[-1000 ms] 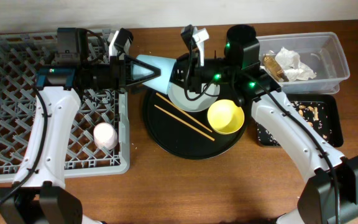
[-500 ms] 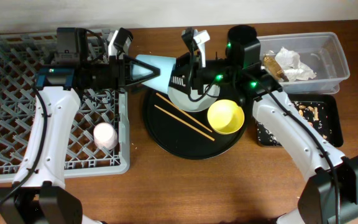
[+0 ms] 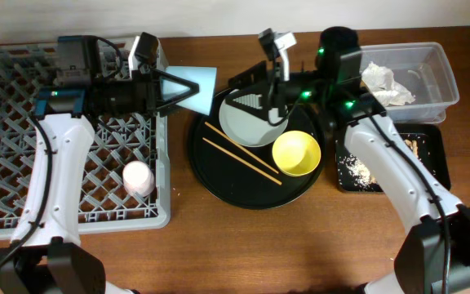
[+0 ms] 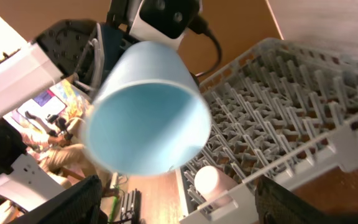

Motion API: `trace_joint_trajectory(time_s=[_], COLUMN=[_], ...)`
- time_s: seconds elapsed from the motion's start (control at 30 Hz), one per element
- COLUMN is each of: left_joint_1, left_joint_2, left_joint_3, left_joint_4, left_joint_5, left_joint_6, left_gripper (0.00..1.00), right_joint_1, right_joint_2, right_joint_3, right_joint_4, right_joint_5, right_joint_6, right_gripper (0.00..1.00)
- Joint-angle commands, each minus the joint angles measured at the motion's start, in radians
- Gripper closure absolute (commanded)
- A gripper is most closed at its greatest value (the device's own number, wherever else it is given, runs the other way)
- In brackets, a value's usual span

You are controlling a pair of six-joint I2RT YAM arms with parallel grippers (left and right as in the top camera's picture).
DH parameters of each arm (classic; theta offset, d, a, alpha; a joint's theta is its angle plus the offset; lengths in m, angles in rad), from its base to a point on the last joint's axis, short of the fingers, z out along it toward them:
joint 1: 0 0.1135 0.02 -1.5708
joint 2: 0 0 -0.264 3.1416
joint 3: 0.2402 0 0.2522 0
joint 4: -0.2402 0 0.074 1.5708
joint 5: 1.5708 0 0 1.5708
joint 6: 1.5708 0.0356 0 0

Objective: Sort waste into correct bins and load items into the dishwasher rack
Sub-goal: 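Lower the blue cup into the rack with the left gripper and release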

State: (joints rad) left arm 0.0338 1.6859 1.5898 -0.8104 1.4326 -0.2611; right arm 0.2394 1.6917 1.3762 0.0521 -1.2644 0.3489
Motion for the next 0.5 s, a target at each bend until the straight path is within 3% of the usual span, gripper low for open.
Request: trace_joint_trajectory(time_s=[0.0, 0.2, 0.47], left_joint_1=[0.040, 0.063, 0.058], left_joint_2=[-0.002, -0.004, -0.005], left_joint_3=[0.016, 0.016, 0.016], left_joint_4=[0.003, -0.064, -0.257], left_joint_5=[-0.216, -0.591, -1.238], left_joint_6=[0.024, 0.065, 0.076], left_gripper=[0.37, 0.37, 0.37], right_joint_1=[-0.079, -0.150, -0.121], right_joint_2=[0.003, 0.003, 0.003], right_joint_3=[-0.005, -0.005, -0.005], right_joint_4=[-0.026, -0.195, -0.563], right_joint_5=[-0.090, -0.073, 0.228], right_joint_6=[0.007, -0.076, -0.309], right_gripper=[0.18, 0.11, 0.08])
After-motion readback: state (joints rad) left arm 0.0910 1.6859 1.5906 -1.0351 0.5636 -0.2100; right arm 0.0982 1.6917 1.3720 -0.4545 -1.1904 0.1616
